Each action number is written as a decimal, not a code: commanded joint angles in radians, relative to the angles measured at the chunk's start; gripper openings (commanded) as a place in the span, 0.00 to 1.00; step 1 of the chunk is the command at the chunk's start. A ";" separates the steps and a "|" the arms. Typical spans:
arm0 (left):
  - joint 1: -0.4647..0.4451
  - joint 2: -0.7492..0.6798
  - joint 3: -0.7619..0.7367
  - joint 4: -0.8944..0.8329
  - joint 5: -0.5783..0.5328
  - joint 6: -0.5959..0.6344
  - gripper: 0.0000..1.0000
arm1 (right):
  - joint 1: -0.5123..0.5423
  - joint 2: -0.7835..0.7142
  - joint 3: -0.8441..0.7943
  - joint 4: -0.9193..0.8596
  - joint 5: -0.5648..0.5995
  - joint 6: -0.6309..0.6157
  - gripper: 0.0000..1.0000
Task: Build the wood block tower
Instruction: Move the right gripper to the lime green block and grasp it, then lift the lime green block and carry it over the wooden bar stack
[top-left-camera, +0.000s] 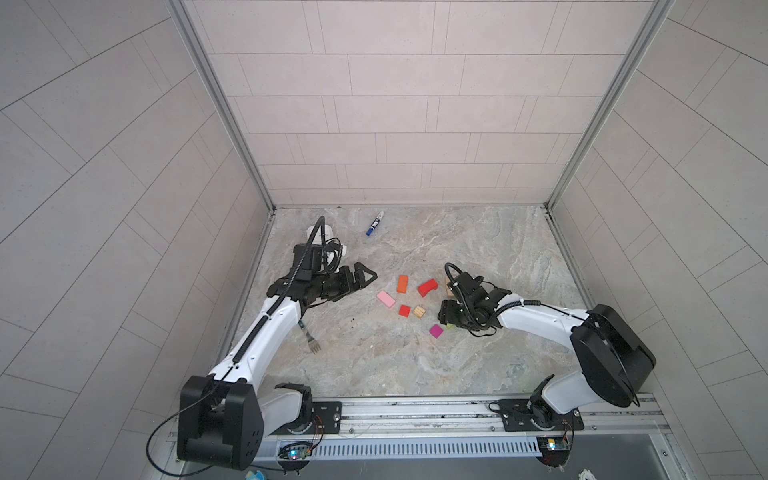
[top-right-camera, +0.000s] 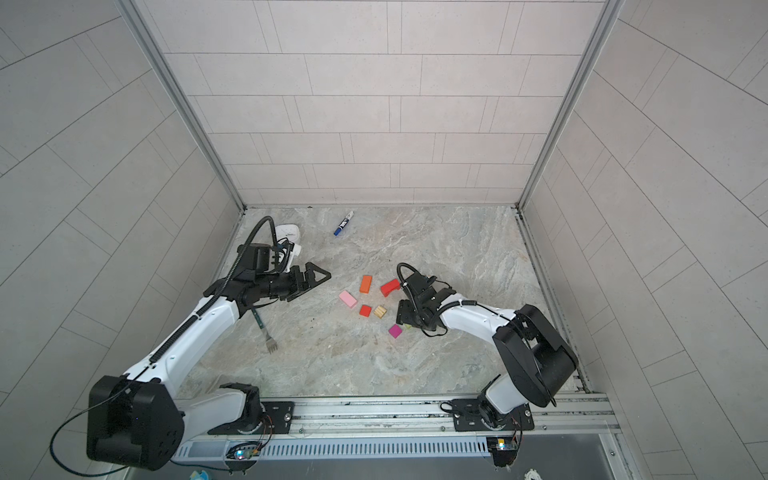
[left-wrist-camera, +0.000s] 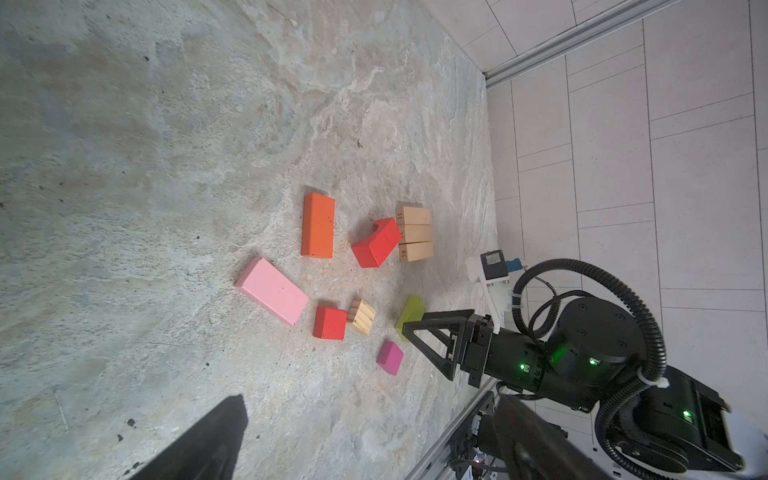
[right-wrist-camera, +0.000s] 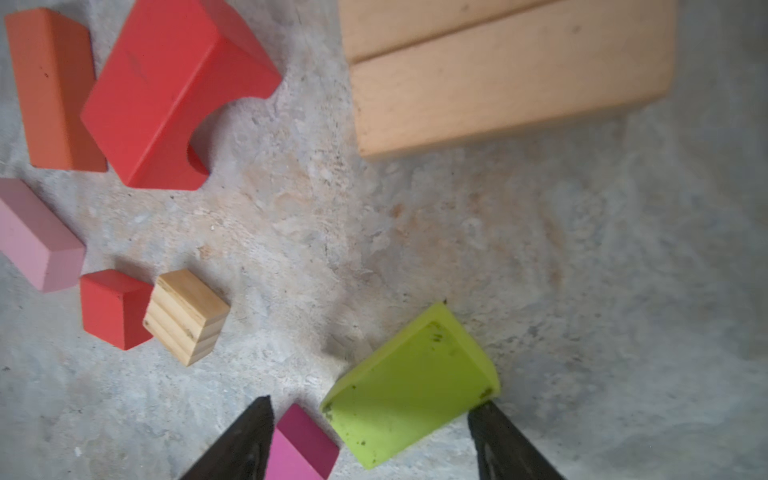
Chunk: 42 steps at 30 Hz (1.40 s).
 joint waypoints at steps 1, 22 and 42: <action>-0.004 -0.012 0.008 -0.010 0.008 0.011 1.00 | 0.000 0.034 0.043 -0.092 0.071 -0.053 0.69; -0.003 -0.010 0.007 -0.010 0.003 0.013 1.00 | 0.018 0.100 0.097 -0.087 0.077 -0.084 0.49; -0.003 -0.009 0.006 -0.010 0.005 0.013 1.00 | 0.030 0.115 0.119 -0.153 0.105 -0.127 0.37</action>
